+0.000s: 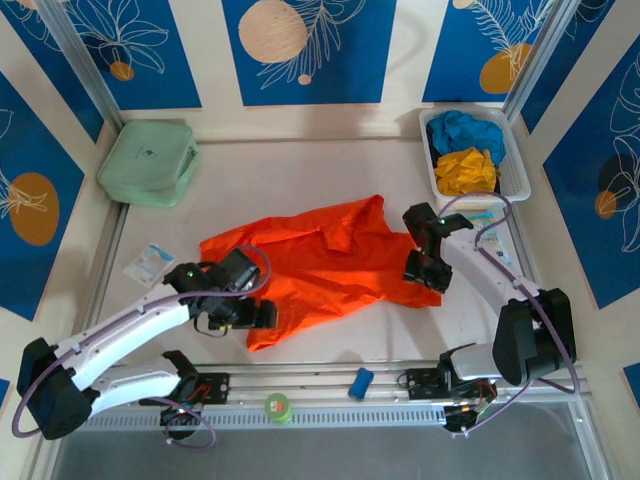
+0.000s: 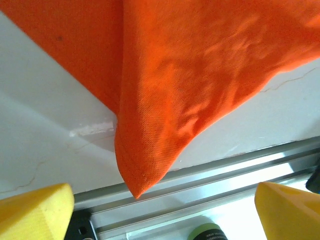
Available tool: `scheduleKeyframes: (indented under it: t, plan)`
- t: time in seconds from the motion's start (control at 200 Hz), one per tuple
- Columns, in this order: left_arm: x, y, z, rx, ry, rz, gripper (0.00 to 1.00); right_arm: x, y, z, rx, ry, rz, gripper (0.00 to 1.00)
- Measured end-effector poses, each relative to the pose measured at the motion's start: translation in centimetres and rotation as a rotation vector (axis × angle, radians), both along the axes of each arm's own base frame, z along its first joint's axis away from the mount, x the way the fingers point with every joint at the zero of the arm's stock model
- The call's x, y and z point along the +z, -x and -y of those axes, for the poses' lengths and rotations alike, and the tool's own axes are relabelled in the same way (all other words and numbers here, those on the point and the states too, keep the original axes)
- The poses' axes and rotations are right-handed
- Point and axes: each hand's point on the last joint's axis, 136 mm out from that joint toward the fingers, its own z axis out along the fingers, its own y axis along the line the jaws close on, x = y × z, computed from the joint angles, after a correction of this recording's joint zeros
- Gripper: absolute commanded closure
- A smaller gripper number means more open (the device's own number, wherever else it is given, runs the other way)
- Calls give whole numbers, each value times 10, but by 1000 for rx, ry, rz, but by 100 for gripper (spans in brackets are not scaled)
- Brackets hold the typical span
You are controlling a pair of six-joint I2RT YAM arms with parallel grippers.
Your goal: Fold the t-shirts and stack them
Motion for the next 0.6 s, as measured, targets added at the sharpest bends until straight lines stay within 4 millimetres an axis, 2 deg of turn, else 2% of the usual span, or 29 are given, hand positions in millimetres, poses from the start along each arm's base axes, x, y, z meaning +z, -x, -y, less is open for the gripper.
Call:
scheduleKeyframes:
  t: [0.12,0.175,0.245,0.34,0.43,0.6]
  plan:
    - [21,-36,12,35,-29,76,4,31,-33,-35,126,-54,99,35]
    - [21,-53,15,56,-53,97,5,40,-48,-54,185,-82,126,34]
    - [11,-76,17,94,-82,109,8,42,-67,-78,248,-117,140,33]
    - [-14,-100,17,142,-122,94,11,31,-93,-110,315,-157,128,33]
    - [-35,-116,19,169,-133,95,13,9,-114,-134,355,-189,100,33]
    - [-57,-133,23,188,-139,113,16,-32,-143,-162,386,-220,46,40]
